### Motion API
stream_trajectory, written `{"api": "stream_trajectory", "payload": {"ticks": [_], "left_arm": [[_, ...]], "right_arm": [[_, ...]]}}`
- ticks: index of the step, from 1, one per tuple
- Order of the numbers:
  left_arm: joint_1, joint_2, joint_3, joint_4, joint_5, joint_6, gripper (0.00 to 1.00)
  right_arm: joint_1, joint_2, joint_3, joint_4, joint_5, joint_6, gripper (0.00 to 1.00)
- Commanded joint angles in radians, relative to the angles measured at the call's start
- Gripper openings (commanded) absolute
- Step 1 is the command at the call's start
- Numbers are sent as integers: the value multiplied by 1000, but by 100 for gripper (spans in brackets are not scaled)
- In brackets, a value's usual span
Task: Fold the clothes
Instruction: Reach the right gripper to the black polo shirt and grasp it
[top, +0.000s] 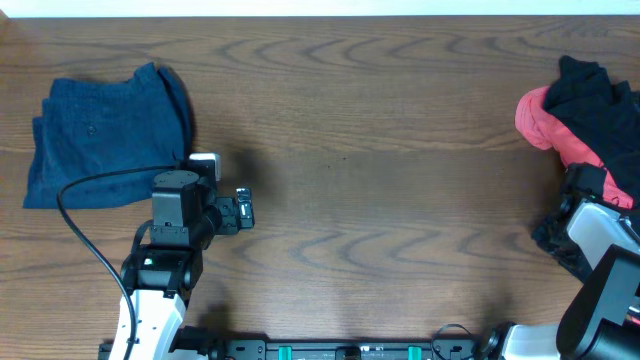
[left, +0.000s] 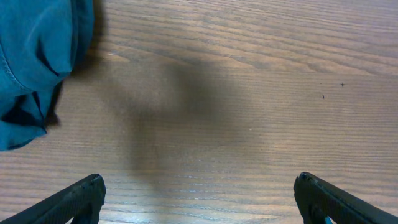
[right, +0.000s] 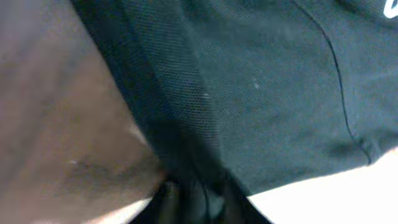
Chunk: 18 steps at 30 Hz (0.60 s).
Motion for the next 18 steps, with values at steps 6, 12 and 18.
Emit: {"api": "stream_trajectory", "payload": {"ticks": [6,12,18], "left_arm": [[-3,4,24,9,10,-9,98],[-3,4,24,23,10,-9,98],[-3,4,24,42,10,-9,98]], "right_arm": [[-3,-16,16,-6,-101,-4,1],[31,-169,178,-163,-358,-101,1],[170,-340,338,-237,-691,-246,1]]}}
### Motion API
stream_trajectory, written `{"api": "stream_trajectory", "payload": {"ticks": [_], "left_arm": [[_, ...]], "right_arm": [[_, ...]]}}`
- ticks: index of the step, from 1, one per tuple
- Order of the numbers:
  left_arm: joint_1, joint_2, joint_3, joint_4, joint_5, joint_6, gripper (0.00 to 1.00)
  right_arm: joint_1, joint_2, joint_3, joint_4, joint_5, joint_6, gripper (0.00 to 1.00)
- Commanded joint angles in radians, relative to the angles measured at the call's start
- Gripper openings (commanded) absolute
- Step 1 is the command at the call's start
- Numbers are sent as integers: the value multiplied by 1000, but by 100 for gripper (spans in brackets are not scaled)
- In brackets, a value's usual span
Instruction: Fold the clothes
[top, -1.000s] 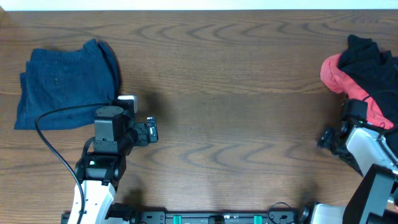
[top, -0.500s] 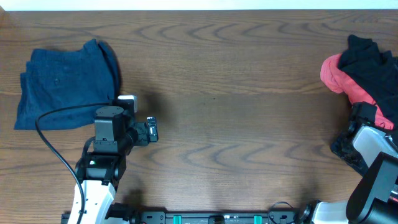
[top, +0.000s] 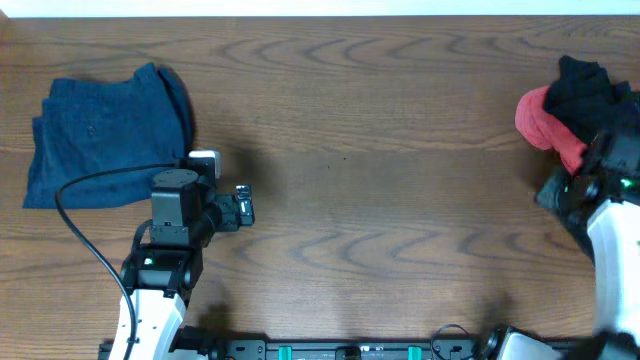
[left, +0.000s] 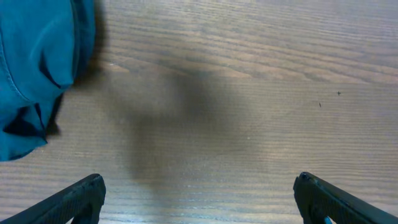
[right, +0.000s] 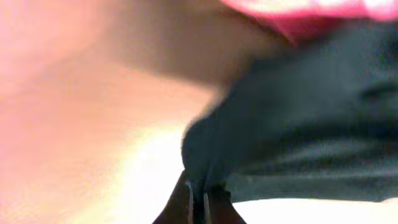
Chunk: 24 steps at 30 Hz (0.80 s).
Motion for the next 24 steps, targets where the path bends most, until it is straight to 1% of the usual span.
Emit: {"api": "stream_trajectory", "payload": {"ticks": [1,3,6,9,12,16,19,20,22,24], "left_arm": [[-3,3,24,10,10,-9,98],[-3,3,24,10,10,-9,98],[-3,3,24,10,10,-9,98],[-3,3,24,10,10,-9,98],[-3,3,24,10,10,-9,98],[-3,3,24,10,10,-9,98],[-3,3,24,10,10,-9,98],[-3,3,24,10,10,-9,98],[-3,3,24,10,10,-9,98],[-3,3,24,15,10,-9,98]], "right_arm": [[120,-91,68,-17,-283,-136,1],[236,-135,75,-12,-334,-166,1],[395,-153,75,0,-333,-166,1],[569,-132,73,36,-332,-166,1],[694,-82,72,103,-295,-157,1],[800,18,72,213,-224,-119,1],[843,114,72,333,-188,-119,1],[851,145,72,382,-180,-120,1],[861,221,73,538,-163,-116,1],[861,276,73,683,-161,-81,1]]}}
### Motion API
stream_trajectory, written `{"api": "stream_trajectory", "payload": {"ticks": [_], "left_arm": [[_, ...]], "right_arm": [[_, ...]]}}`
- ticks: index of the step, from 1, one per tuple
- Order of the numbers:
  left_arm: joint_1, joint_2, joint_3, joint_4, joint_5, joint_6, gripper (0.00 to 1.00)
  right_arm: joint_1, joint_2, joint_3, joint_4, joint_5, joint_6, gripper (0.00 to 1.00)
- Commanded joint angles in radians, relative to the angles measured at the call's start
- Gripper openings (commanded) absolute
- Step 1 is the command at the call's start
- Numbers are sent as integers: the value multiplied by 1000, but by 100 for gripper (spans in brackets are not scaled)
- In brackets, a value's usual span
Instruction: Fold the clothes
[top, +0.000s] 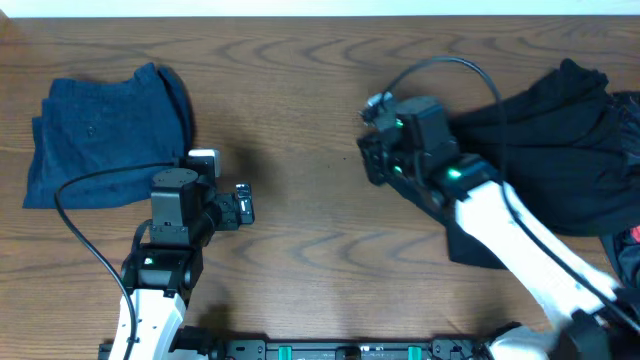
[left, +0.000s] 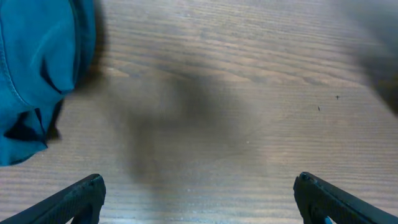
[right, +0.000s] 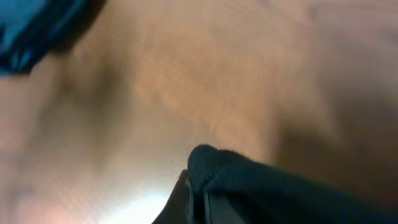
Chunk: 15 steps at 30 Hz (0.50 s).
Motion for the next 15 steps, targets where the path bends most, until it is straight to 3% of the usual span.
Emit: {"api": "stream_trajectory", "payload": {"ticks": [1,2,5,7,8,11,12,15], "left_arm": [[-3,1,24,5,10,-9,98],[-3,1,24,5,10,-9,98],[-3,1,24,4,10,-9,98],[-3,1,24,4,10,-9,98],[-3,1,24,4,10,-9,98],[-3,1,24,4,10,-9,98],[-3,1,24,4,10,-9,98],[-3,1,24,16,10,-9,98]], "right_arm": [[14,86,11,197,19,70,1],[14,114,11,280,19,97,1],[14,180,11,452,16,156,34],[10,195,11,463,16,158,36],[6,195,11,441,19,152,43],[-26,173,11,333,64,128,91],[-39,159,11,291,95,128,99],[-90,99,11,133,221,129,99]]}}
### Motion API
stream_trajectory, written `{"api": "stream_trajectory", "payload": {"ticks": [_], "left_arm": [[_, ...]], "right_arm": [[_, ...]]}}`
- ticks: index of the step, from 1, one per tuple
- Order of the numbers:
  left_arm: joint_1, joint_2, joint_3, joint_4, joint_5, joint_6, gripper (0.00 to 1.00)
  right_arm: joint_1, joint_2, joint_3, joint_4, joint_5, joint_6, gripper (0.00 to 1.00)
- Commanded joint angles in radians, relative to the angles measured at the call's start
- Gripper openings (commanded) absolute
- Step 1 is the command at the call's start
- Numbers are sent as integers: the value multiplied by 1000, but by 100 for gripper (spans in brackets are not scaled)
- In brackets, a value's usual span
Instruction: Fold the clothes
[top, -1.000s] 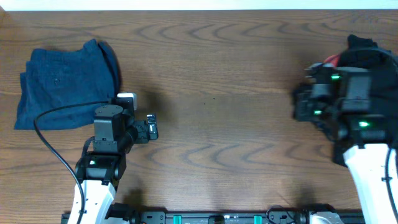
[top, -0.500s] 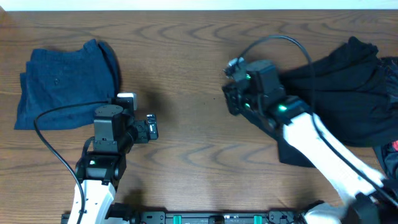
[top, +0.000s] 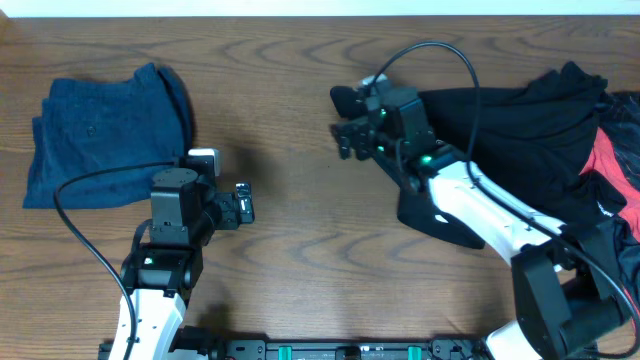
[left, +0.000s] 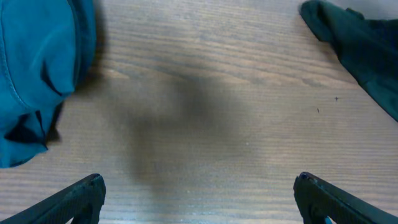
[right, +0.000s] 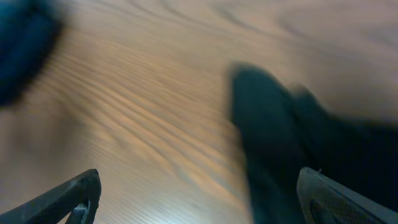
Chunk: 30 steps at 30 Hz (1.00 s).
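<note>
A black garment (top: 520, 110) lies spread from the table's middle to the right edge. Its left corner (top: 345, 98) lies just beyond my right gripper (top: 348, 142). In the right wrist view that gripper (right: 199, 202) is open, and the black cloth (right: 280, 137) lies ahead of the right finger, free of the jaws. A folded blue garment (top: 100, 140) lies at the far left. Right of it, my left gripper (top: 243, 208) is open over bare wood (left: 199, 199). The left wrist view shows the blue cloth (left: 37, 62) and the black corner (left: 354, 43).
A red garment (top: 605, 170) lies partly under the black one at the right edge. My right arm (top: 480, 205) reaches across the black cloth from the lower right. The wooden table (top: 300, 250) shows between the two grippers.
My right gripper was shut on the black garment's edge near the table's middle. It is now open, and the corner lies on the wood a little further left. The left arm has not moved.
My right gripper was shut on black cloth at the pile by the right edge, at both the first and second moments. Then it held the cloth at the table's middle, with the garment stretched out behind it. Now it is open and the garment lies spread.
</note>
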Motion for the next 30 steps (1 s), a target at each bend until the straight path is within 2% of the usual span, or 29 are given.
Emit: {"api": "stream_trajectory", "payload": {"ticks": [1,5,8,13,19,26,30], "left_arm": [[-3,1,23,20,11,-10,98],[-3,6,23,84,66,-10,98],[-4,47,23,150,143,-64,98],[-40,189,23,251,243,-153,98],[-188,402,23,461,299,-308,98],[-401,612,23,744,299,-436,98],[-509,706,23,883,293,-455,98]], "right_arm": [[-73,-100,10,-124,185,8,99],[-166,-202,10,-377,301,7,99],[-241,-262,10,-532,319,8,99],[-389,-325,10,-701,312,85,99],[-507,-330,10,-779,203,95,99],[-518,-330,10,-810,178,94,99],[-519,-330,10,-829,178,94,99]]}}
